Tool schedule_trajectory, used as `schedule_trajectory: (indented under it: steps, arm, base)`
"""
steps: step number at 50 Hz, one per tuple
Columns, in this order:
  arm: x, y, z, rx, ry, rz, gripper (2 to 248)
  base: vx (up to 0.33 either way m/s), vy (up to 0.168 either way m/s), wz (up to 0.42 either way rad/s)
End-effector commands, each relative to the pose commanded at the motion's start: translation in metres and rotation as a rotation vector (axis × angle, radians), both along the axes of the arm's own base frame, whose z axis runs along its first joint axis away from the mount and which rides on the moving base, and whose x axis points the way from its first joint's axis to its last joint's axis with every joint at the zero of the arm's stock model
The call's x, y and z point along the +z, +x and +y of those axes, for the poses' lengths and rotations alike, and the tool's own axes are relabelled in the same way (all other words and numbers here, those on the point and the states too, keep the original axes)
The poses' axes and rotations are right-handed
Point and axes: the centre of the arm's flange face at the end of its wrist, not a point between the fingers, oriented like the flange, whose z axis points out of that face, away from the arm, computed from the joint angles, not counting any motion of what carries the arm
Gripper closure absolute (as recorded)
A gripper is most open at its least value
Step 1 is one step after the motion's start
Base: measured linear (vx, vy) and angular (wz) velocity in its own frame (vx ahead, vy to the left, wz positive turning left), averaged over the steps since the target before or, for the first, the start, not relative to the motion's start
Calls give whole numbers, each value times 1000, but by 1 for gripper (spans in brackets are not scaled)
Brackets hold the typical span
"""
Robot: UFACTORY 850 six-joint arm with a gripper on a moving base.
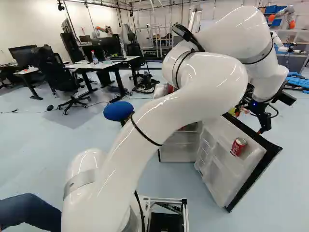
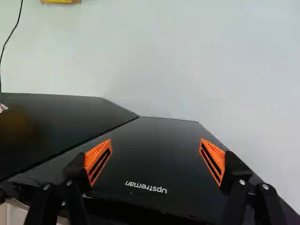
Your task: Grab a drink from the fridge
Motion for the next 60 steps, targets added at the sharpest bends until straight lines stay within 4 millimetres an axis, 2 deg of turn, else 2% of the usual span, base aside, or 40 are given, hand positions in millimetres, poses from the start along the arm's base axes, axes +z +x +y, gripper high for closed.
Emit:
schedule_trajectory:
  steps: [60]
  arm:
    - [2,-31,25,-17,50,32,3]
  base:
    - [0,0,0]
